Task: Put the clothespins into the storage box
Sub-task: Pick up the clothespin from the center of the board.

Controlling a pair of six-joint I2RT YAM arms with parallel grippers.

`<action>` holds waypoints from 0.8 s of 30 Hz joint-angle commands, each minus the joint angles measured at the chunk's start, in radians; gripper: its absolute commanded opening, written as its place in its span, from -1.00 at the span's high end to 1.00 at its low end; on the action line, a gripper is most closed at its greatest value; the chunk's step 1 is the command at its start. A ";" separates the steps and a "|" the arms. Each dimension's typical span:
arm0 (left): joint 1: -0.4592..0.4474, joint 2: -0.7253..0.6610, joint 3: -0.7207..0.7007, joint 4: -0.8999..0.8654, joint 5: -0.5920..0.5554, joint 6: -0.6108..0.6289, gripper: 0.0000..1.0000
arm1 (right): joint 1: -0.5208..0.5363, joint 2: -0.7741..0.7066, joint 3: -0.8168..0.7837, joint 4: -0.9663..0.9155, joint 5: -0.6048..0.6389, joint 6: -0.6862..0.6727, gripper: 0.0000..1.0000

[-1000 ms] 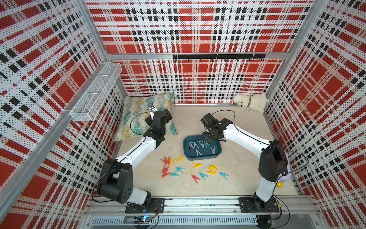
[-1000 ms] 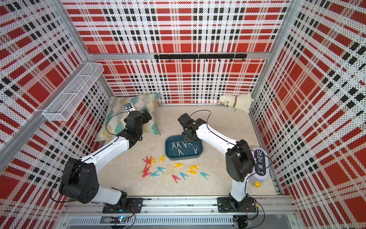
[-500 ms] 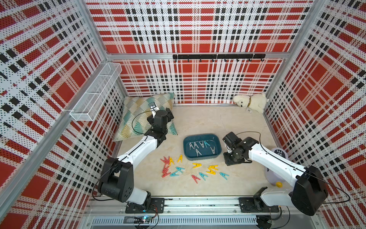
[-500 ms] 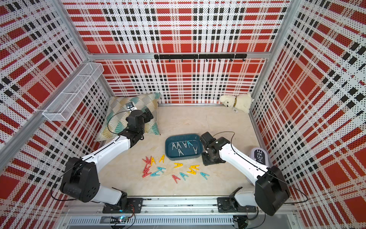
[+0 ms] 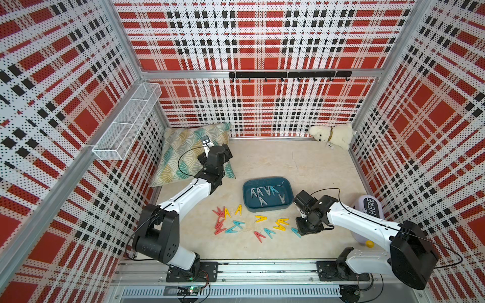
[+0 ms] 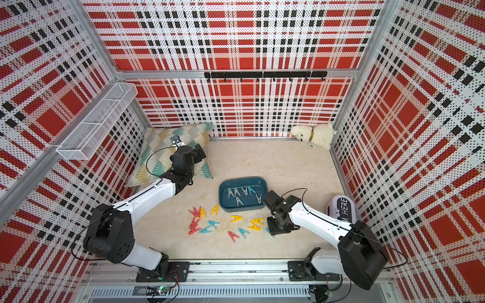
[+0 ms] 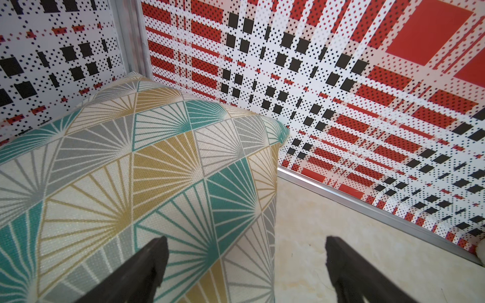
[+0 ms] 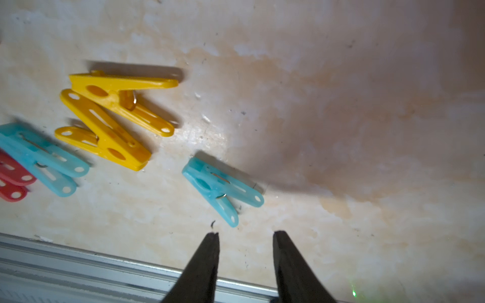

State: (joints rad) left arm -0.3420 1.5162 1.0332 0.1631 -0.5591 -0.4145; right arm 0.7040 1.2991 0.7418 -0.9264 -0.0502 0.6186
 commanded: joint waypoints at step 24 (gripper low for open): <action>-0.003 0.000 0.021 0.010 -0.007 0.005 -0.98 | 0.069 0.128 0.011 0.042 0.114 0.076 0.22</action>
State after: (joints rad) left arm -0.3431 1.5162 1.0405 0.1638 -0.5648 -0.4145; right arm 0.7639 1.4105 0.7418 -0.9092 0.0422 0.6788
